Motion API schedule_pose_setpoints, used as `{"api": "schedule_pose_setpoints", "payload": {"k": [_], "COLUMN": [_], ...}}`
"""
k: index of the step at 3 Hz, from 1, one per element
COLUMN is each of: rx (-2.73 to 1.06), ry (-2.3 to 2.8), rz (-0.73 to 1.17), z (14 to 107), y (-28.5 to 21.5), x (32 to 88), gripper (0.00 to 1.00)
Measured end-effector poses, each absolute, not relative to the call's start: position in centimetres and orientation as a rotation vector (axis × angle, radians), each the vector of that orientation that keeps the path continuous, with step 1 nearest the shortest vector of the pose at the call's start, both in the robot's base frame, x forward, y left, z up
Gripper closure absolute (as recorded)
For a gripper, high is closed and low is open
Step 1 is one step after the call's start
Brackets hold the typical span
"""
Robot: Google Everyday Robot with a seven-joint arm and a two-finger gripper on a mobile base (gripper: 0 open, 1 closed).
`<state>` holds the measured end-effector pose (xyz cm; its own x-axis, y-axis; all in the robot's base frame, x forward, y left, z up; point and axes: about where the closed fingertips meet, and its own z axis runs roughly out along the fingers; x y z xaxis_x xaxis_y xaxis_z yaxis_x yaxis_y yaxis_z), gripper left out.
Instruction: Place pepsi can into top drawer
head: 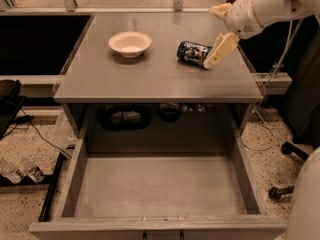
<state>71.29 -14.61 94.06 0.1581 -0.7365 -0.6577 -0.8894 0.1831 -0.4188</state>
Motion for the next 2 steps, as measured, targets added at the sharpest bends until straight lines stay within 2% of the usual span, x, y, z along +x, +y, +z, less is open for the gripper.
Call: {"api": "schedule_pose_setpoints", "payload": {"k": [2], "rx": [-1.479], "ry": [1.872], "rz": [0.070], "z": [92.0], "y": [-15.5], "x": [75.9], "gripper": [0.00]}}
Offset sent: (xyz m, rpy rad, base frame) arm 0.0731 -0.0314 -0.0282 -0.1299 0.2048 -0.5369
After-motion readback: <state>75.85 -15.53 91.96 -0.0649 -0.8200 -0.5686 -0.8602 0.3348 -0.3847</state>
